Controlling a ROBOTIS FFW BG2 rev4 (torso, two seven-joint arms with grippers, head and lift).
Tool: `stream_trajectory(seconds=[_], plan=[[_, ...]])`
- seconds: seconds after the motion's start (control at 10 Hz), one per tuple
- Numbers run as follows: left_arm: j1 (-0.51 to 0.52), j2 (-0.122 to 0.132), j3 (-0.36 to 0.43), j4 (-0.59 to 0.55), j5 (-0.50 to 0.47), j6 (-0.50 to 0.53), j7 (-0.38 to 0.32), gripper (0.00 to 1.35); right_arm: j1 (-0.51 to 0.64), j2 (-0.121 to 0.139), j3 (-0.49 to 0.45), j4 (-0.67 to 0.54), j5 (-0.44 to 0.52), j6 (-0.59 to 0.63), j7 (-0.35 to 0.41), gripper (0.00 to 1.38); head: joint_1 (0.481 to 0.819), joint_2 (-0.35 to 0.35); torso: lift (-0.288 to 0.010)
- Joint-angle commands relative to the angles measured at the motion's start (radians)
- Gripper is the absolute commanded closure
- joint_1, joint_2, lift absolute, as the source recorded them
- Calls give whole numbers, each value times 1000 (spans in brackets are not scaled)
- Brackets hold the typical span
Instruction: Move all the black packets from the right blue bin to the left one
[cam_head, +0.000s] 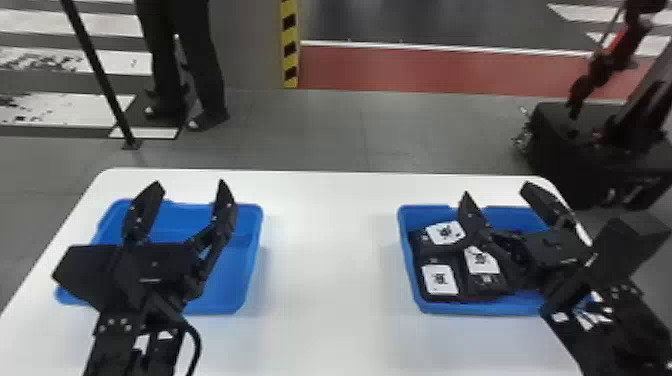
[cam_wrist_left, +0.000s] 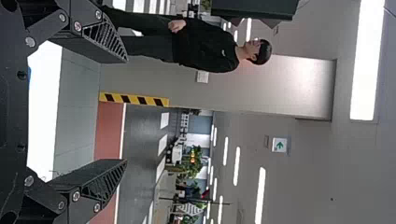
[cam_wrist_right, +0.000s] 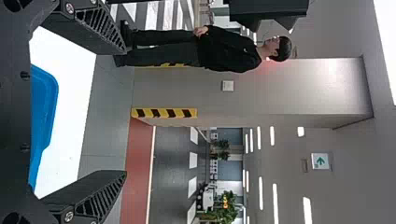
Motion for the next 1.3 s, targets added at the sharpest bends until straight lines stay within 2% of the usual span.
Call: stream_trajectory(seconds=[0.0, 0.2, 0.4, 0.5, 0.6, 0.8, 1.0, 1.2], plan=[[2, -2, 1, 1, 3, 0, -2, 283, -7, -4, -1, 9, 1, 10, 0, 96, 695, -39, -110], [2, 0, 1, 1, 3, 0, -5, 283, -73, -7, -26, 102, -24, 54, -15, 98, 695, -46, -110], [2, 0, 1, 1, 3, 5, -5, 283, -120, -12, -42, 107, -36, 211, -61, 99, 695, -69, -110], [5, 0, 1, 1, 3, 2, -5, 283, -152, -18, -44, 149, -51, 253, -77, 99, 695, -84, -110], [5, 0, 1, 1, 3, 5, -5, 283, -196, -30, -42, 225, -73, 285, -75, 101, 695, -88, -110], [7, 0, 1, 1, 4, 2, -5, 283, -296, -37, -41, 370, -79, 361, -75, 102, 695, -96, -110], [7, -2, 1, 1, 3, 5, -5, 283, -402, -41, -36, 517, -73, 410, -24, 102, 695, -98, -110], [7, -2, 3, 6, 3, 0, -5, 283, -444, -41, -10, 571, -71, 449, -18, 102, 695, -88, -110]])
